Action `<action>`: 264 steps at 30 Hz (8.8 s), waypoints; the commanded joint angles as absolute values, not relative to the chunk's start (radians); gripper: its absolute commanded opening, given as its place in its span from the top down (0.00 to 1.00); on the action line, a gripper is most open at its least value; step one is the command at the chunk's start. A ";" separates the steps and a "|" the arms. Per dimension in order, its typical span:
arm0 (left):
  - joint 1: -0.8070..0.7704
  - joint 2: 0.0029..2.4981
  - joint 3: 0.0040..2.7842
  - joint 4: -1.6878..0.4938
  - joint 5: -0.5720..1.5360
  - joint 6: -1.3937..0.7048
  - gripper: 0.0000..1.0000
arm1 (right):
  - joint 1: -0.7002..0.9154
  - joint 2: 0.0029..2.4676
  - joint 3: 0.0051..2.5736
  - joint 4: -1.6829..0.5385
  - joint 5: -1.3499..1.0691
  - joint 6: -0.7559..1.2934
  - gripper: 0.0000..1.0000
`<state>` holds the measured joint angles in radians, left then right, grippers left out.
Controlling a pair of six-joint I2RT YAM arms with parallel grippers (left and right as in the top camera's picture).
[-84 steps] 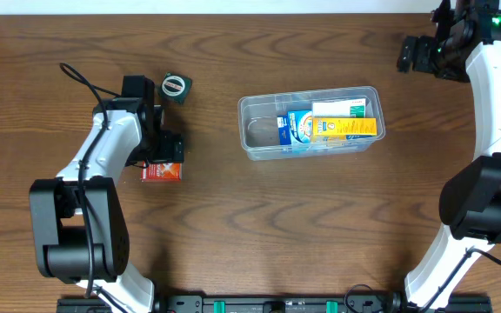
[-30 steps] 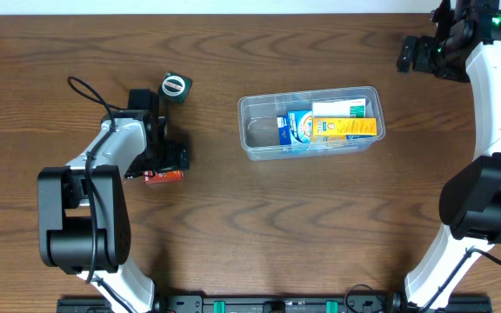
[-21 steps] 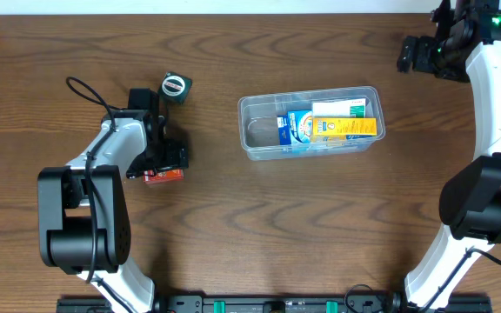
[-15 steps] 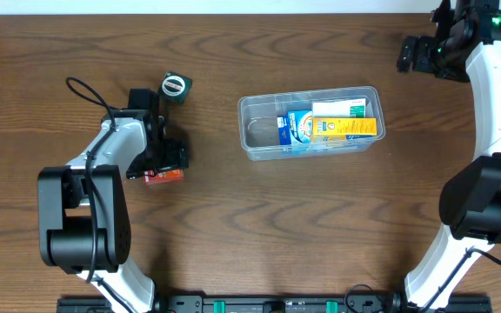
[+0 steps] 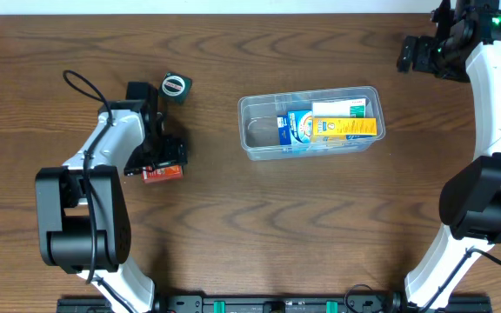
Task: Pack container
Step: 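Lift the red Panadol box and carry it over the container, then lower the red Panadol box into the container's left end and release, then withdraw the left gripper to the green Zam-Buk box, then grasp the green Zam-Buk box with the left gripper, then lift the Zam-Buk box and carry it over the container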
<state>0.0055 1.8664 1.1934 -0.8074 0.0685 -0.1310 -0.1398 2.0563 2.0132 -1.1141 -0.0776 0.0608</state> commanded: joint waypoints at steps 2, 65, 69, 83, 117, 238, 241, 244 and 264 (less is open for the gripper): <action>0.007 1.820 1.255 -0.826 0.088 -0.136 0.08 | -0.137 2.055 2.027 -1.115 -0.078 0.074 0.01; -0.562 1.924 1.544 -0.582 0.025 -0.321 0.13 | -0.137 2.055 2.027 -1.115 -0.078 0.074 0.01; -0.582 1.947 1.544 -0.586 0.024 -0.345 0.13 | -0.137 2.055 2.027 -1.115 -0.078 0.074 0.01; -0.597 1.957 1.542 -0.662 -0.102 -0.451 0.13 | -0.137 2.055 2.027 -1.115 -0.078 0.074 0.01; -0.597 1.994 1.542 -0.664 -0.117 -0.492 0.02 | -0.137 2.055 2.027 -1.115 -0.078 0.074 0.01; -0.032 1.937 1.586 -0.448 0.086 0.016 0.31 | -0.137 2.055 2.027 -1.115 -0.078 0.074 0.01; -0.032 1.890 1.586 -0.476 0.086 0.012 0.31 | -0.137 2.055 2.027 -1.115 -0.078 0.074 0.01; -0.036 1.850 1.586 -0.510 0.086 -0.001 0.31 | -0.137 2.055 2.027 -1.115 -0.078 0.074 0.01; -0.391 1.684 1.586 -0.740 0.047 -0.140 0.31 | -0.137 2.055 2.027 -1.115 -0.078 0.074 0.01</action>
<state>-0.3576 1.6852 1.5787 -0.7250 0.0746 -0.0685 -0.1398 2.0563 2.0132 -1.1141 -0.0776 0.0608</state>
